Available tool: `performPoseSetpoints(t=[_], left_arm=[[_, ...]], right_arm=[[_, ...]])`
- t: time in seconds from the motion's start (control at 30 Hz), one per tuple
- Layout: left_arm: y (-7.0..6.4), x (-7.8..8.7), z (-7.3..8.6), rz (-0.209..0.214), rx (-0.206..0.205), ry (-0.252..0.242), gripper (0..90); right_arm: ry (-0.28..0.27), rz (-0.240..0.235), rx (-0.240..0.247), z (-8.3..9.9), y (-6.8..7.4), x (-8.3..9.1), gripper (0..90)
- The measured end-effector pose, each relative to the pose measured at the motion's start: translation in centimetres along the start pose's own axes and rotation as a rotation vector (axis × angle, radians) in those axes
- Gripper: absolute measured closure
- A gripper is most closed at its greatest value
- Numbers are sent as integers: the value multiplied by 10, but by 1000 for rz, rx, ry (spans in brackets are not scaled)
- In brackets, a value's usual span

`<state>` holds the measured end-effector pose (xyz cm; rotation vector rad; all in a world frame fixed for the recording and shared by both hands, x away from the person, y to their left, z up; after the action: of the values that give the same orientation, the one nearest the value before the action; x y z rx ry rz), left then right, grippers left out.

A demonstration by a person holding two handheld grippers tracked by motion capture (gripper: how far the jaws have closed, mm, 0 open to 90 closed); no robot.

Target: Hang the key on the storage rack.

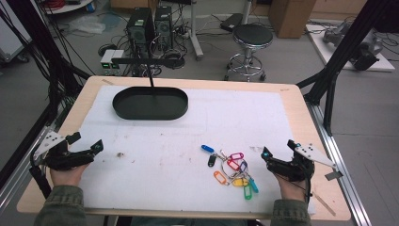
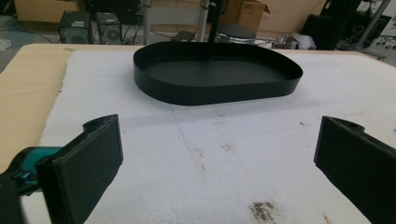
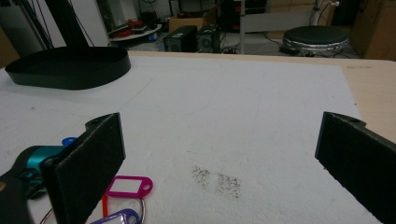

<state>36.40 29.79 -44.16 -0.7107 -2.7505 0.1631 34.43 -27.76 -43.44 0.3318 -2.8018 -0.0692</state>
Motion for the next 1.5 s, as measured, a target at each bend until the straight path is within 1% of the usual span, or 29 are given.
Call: performPoseSetpoints(t=[0.13, 0.37, 0.5, 0.7, 0.73, 0.9, 0.97, 1.1, 1.13, 1.2, 1.27, 1.3, 1.5], left_arm=[[0, -1, 0, 0, 5, 0, 17], [0, -2, 2, 3, 6, 13, 17], [0, -3, 3, 5, 8, 13, 17], [-1, -4, 3, 9, 7, 14, 17], [-1, -4, 4, 11, 6, 18, 17], [-1, -5, 4, 12, 9, 17, 17], [-1, -5, 4, 12, 9, 18, 17], [-1, -5, 4, 12, 9, 18, 17], [-1, -5, 4, 12, 8, 16, 17], [-1, -5, 4, 12, 7, 14, 17], [-1, -5, 4, 13, 7, 14, 17], [-1, -5, 4, 13, 7, 14, 17], [-1, -5, 4, 14, 8, 14, 17]], right_arm=[[3, 1, 8, 1, 1, 0, 5], [1, -7, 2, 0, 1, 0, 5], [11, -14, 17, 1, 4, -1, 5], [27, -20, 25, 2, 6, -3, 5], [33, -24, 20, 3, 7, -3, 5], [49, -39, 36, 5, 11, -4, 5], [52, -42, 57, 5, 13, -5, 5], [66, -49, 75, 7, 16, -7, 5], [76, -53, 94, 9, 18, -9, 5], [91, -63, 97, 11, 20, -9, 5], [96, -70, 113, 12, 22, -10, 5], [102, -70, 110, 13, 23, -10, 5], [115, -79, 138, 15, 27, -12, 5]])
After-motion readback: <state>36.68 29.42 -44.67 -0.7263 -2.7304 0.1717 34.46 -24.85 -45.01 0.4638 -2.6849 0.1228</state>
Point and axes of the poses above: each handheld gripper's, and its own axes: x roughly backward along the jaws, z roughly out of its underside, y roughly to its left, the point moved 10 cm from there along -x, roughly forward along the jaws, and after that the axes turned 6 degrees about z, right-handed, at the moved point
